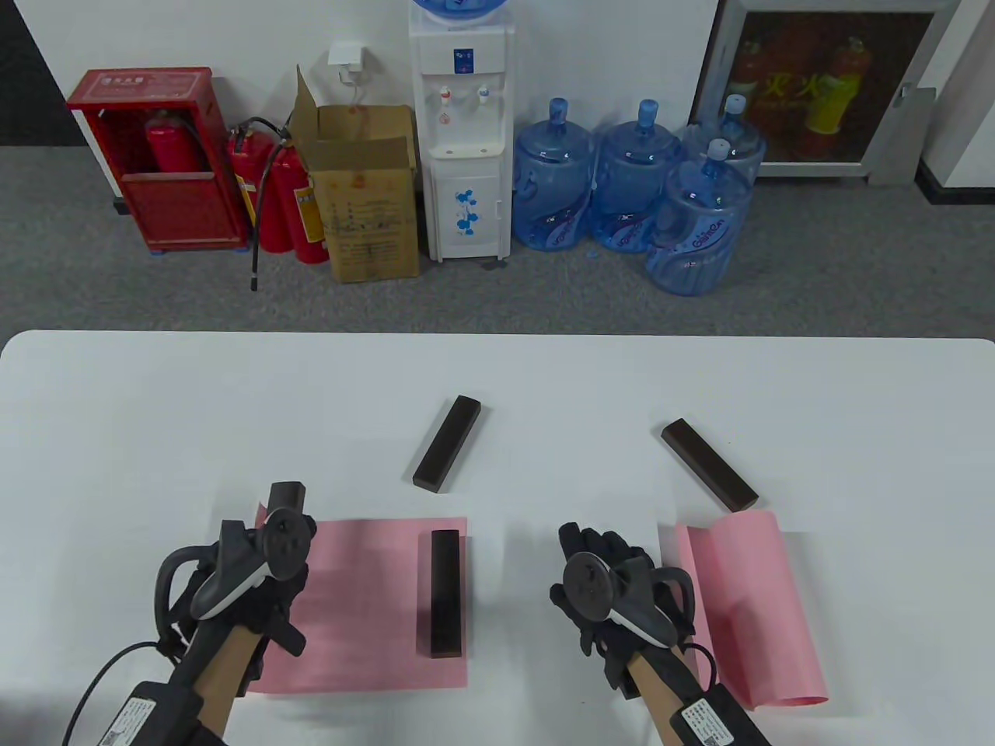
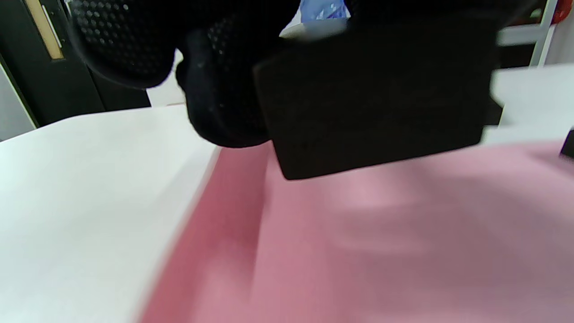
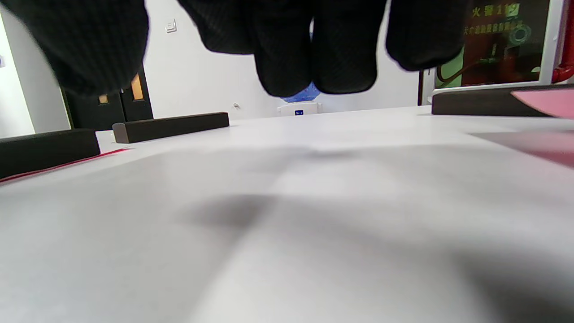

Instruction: Unroll papers and secure with paperweights

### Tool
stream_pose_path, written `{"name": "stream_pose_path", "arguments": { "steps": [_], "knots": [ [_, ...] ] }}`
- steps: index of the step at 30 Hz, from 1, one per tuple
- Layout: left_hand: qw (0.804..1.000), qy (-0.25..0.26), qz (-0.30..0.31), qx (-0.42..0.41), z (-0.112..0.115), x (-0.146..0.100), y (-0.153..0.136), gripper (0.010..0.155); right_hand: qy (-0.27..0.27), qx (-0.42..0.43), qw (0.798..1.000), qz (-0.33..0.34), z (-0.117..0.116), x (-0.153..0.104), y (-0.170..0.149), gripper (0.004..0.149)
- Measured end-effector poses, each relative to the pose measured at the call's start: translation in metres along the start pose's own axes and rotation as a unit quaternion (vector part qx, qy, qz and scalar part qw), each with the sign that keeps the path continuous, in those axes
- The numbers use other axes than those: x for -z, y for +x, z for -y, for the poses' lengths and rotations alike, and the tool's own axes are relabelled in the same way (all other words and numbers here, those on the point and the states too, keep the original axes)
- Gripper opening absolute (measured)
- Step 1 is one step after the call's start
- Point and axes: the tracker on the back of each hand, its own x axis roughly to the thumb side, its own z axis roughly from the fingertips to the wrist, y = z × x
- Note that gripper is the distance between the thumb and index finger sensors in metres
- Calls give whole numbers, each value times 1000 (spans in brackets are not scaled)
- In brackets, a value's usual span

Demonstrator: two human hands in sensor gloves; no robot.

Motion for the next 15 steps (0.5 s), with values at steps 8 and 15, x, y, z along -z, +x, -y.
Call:
{"name": "stream_pose_path", "arguments": {
  "steps": [8,15],
  "knots": [
    [997,-47,-42,38,36,10,-18,58,5,3,1000,-6,0,0,-1,79],
    [993,-79,-55,74,59,11,-25,59,15,-1,1000,-11,1,0,-2,78]
  ]
}}
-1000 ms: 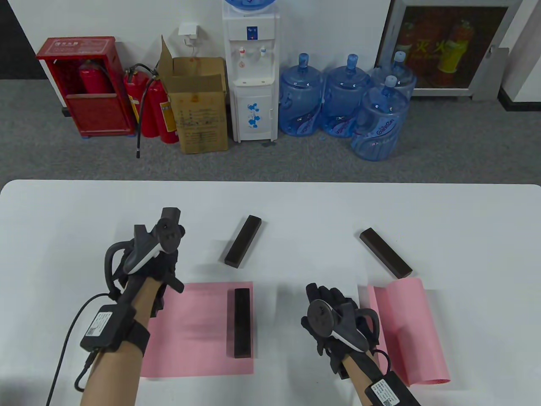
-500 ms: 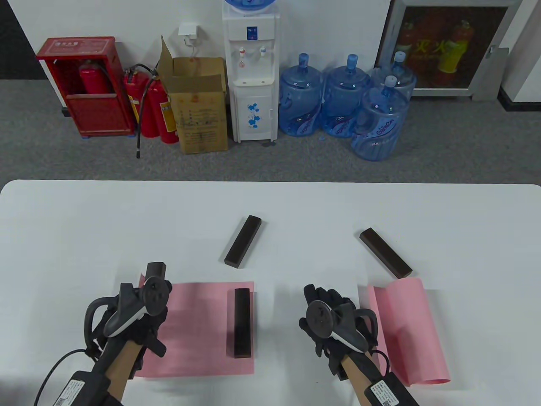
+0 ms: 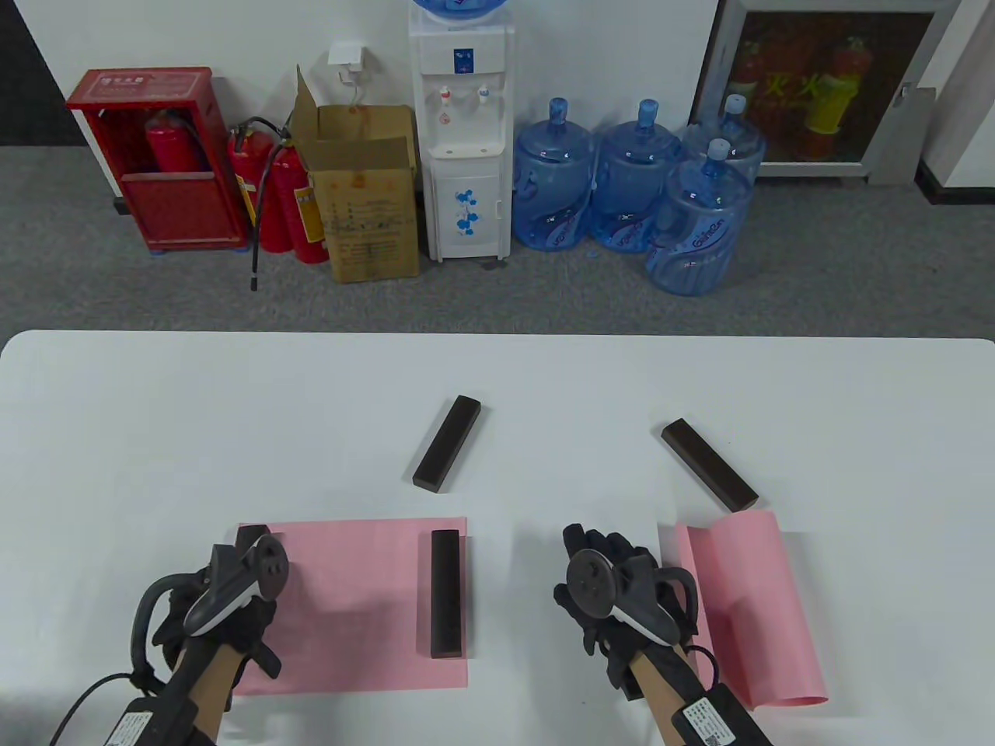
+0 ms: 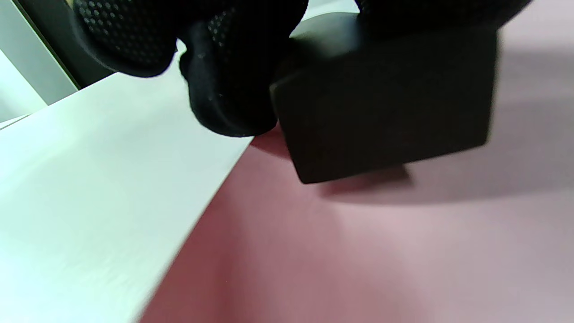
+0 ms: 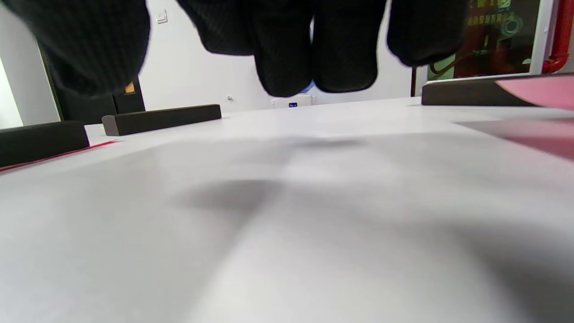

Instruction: Unroll papers and secure with paperweights

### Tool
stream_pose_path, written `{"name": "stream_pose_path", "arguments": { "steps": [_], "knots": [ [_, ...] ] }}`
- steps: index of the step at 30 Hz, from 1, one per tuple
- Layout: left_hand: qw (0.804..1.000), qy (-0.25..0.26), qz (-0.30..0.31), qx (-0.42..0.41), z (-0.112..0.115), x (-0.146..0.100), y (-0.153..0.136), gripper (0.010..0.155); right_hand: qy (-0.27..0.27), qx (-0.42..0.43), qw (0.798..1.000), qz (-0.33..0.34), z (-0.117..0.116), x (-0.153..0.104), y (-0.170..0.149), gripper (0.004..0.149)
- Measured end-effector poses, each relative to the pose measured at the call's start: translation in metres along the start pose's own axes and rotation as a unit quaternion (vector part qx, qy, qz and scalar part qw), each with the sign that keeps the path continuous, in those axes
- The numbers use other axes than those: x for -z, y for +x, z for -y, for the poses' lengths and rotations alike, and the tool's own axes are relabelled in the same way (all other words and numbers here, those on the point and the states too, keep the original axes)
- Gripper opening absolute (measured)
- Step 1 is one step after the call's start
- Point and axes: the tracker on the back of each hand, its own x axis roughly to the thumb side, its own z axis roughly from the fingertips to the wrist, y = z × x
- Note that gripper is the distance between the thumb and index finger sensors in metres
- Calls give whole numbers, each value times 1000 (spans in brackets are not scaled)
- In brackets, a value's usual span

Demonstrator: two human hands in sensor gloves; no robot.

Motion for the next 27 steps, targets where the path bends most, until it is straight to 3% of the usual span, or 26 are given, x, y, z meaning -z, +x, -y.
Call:
{"name": "stream_pose_path", "arguments": {
  "steps": [6,11,16,20,23,27],
  "knots": [
    [1000,6,-3,31,5,-3,4,61,3,0,1000,-4,0,0,-1,78],
    [998,-48,-19,45,-2,-9,7,76,4,0,1000,-5,0,0,-2,78],
    [999,10,24,-40,-33,-25,18,74,8,-1,1000,-7,0,0,-2,78],
    [985,57,84,-139,-51,-33,45,73,14,-8,1000,-6,-1,0,-1,78],
    [969,72,116,-208,-49,-33,71,72,18,-11,1000,-5,-1,1,-1,77],
    [961,46,150,-227,-34,-25,93,72,23,-17,1000,-5,-3,1,-2,77]
  ]
}}
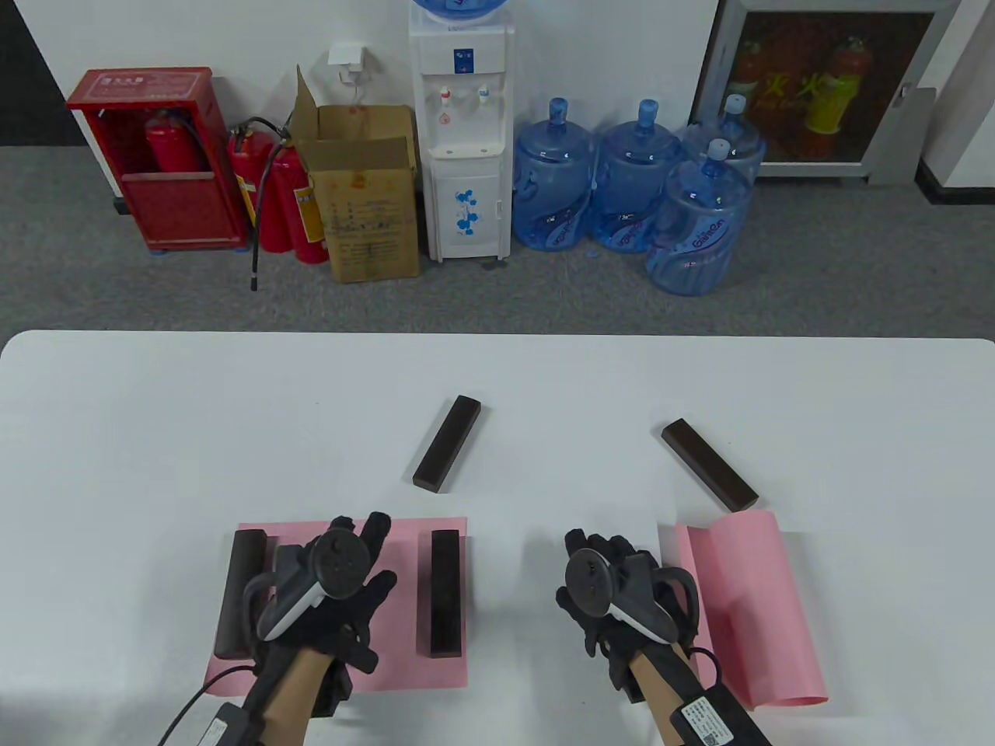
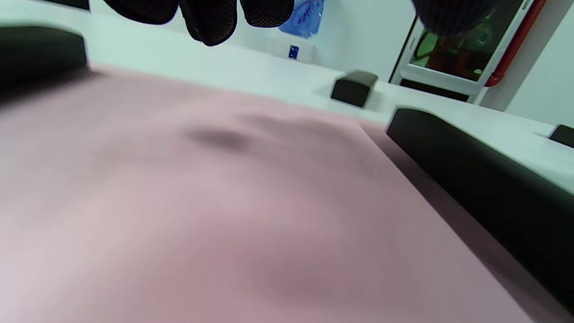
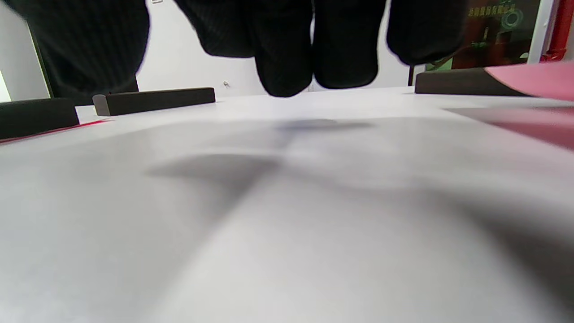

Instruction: Unroll papers and secure with paperweights

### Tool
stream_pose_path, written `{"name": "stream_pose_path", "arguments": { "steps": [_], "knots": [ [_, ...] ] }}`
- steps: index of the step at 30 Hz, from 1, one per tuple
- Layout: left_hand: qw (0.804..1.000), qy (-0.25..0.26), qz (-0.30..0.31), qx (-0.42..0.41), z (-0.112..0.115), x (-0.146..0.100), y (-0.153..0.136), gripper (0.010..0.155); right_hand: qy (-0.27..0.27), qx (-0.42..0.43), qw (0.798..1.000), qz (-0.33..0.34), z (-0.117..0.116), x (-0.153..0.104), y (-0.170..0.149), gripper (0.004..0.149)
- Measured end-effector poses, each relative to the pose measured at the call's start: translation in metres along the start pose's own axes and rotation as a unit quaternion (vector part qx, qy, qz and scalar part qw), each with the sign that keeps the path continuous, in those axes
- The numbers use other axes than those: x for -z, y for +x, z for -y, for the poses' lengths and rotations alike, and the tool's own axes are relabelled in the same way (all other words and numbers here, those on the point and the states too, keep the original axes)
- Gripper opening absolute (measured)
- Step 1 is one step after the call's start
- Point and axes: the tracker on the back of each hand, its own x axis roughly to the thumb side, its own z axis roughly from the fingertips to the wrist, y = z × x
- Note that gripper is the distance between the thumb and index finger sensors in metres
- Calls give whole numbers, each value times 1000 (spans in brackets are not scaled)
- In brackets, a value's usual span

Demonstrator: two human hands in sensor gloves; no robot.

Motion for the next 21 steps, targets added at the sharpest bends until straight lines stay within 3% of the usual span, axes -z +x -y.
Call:
{"name": "stream_pose_path", "arguments": {
  "steps": [2,9,16,21],
  "knots": [
    [1000,-27,1,12,5,2,-1,73,6,-4,1000,0,-1,1,0,77],
    [999,-9,4,33,6,-1,-11,72,9,38,999,4,19,4,8,75],
    [1000,-5,6,21,5,-5,-22,72,14,71,995,-68,75,9,-14,73],
    [1000,-9,9,11,4,-6,-23,71,-12,41,990,-135,113,2,-58,68]
  ]
}}
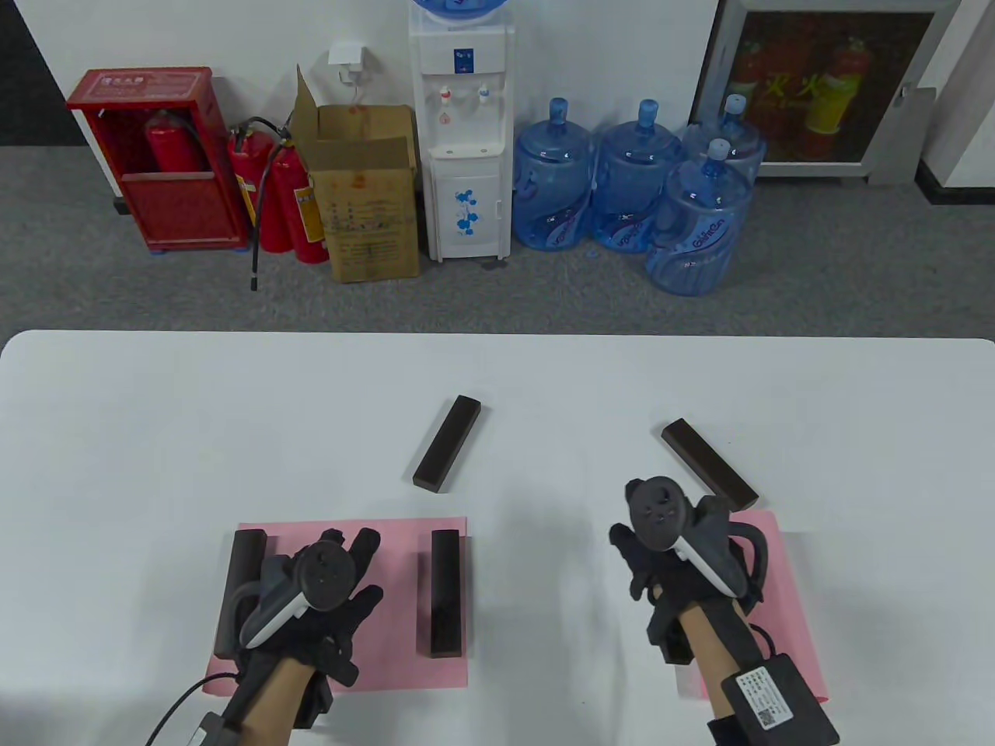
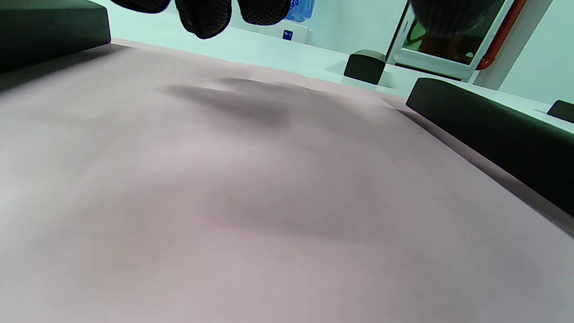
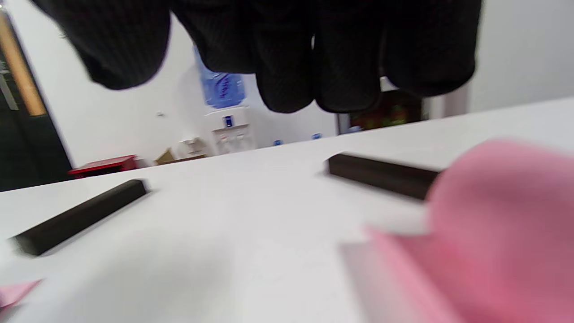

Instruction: Unroll papers and secure with paperweights

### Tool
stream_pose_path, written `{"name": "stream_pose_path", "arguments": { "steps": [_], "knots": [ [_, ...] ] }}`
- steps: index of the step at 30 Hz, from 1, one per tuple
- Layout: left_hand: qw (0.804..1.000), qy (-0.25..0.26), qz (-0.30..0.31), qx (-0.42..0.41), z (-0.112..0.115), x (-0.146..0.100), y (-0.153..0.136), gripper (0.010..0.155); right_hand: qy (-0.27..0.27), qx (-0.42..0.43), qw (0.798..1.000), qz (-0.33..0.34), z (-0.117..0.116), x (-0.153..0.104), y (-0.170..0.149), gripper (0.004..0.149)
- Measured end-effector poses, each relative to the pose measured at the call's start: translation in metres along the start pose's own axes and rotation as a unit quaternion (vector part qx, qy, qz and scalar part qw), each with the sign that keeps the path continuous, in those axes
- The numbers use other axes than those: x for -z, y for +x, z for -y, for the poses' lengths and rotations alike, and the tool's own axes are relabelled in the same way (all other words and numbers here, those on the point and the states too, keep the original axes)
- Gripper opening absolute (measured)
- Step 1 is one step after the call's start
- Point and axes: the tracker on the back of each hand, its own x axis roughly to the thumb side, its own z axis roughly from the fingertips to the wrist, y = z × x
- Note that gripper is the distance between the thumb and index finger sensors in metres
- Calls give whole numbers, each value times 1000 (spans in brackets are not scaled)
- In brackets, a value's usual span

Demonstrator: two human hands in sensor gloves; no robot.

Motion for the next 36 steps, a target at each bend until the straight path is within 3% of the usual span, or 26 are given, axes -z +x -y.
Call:
{"name": "stream_pose_path", "arguments": {
  "steps": [5,10,12,15,24,26,31,36],
  "knots": [
    [1000,-9,2,0,2,1,1,71,24,-74,992,-98,10,4,-58,66],
    [1000,-16,1,-5,2,1,1,71,127,-113,966,-195,-11,1,-117,74],
    [1000,-21,1,-6,3,1,1,71,178,-92,959,-201,-22,-1,-134,80],
    [1000,-26,0,-6,4,2,1,71,200,-9,960,-197,-38,-5,-148,88],
    [999,-34,-1,-3,5,2,3,70,187,10,970,-155,-76,-6,-134,99],
    [999,-36,0,-3,5,2,3,68,157,-20,977,-143,-76,-6,-123,98],
    [999,-37,1,3,5,3,4,66,127,7,982,-136,-70,-7,-91,95],
    [999,-36,4,-5,6,4,3,66,103,53,990,-86,-54,-8,-48,93]
  ]
}}
